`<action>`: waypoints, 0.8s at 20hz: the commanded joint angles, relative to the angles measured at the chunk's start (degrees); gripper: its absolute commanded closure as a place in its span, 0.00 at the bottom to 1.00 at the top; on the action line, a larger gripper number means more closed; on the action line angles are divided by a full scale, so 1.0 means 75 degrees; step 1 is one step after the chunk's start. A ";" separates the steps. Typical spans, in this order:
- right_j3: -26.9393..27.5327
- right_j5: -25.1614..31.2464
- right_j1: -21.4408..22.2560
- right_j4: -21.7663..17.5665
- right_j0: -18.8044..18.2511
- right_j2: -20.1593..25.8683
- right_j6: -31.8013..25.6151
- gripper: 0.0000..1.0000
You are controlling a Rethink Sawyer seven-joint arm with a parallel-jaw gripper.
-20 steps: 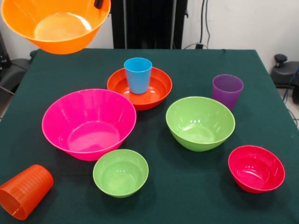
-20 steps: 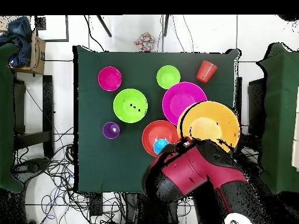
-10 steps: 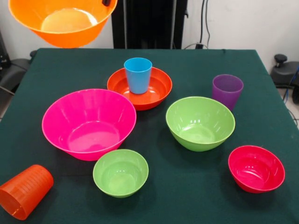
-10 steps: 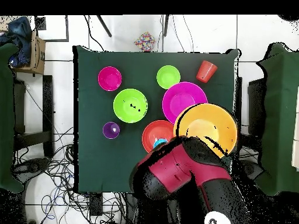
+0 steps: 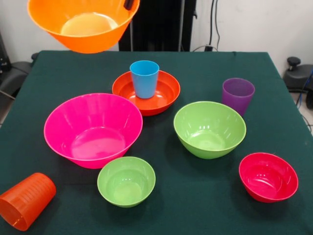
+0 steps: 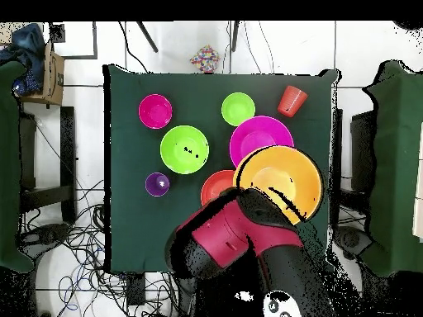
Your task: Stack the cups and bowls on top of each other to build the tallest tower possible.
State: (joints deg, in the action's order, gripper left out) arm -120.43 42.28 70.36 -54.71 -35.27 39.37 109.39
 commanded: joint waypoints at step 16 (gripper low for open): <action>0.0737 0.0150 -0.1041 0.0362 0.1536 -0.1717 0.1664 1.00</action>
State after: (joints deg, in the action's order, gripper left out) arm -117.10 42.28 66.57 -52.48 -26.17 31.09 110.26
